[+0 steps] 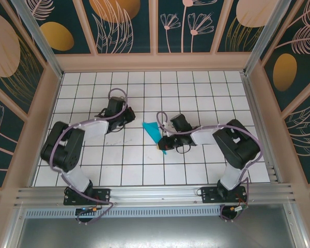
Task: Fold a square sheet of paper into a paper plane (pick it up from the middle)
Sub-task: Fold the wing for the fifth time at the center of the table.
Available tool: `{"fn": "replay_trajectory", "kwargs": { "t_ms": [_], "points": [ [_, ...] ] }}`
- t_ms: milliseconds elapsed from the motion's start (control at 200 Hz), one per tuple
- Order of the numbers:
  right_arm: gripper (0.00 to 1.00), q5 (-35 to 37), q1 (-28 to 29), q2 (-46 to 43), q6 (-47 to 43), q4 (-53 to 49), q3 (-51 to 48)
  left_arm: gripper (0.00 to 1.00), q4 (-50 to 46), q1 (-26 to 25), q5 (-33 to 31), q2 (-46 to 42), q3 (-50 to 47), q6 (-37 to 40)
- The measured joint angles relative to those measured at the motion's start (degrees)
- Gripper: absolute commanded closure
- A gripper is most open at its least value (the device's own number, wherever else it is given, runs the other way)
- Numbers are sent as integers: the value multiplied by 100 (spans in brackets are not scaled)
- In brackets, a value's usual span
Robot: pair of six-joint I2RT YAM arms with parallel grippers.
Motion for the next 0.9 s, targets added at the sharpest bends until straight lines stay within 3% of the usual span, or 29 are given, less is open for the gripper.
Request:
{"fn": "replay_trajectory", "kwargs": {
  "t_ms": [165, 355, 545, 896],
  "points": [
    [98, -39, 0, 354, -7, 11, 439, 98, 654, -485, 387, -435, -341, -195],
    [98, 22, -2, 459, -114, 42, 590, 100, 1119, -890, 647, 146, -428, -431],
    [99, 50, -11, 459, -203, 149, 584, 100, 1169, -927, 662, 758, -426, -496],
    [97, 114, -17, 361, -245, 345, 518, 100, 1165, -927, 595, 1086, -267, -494]
  ]
}}
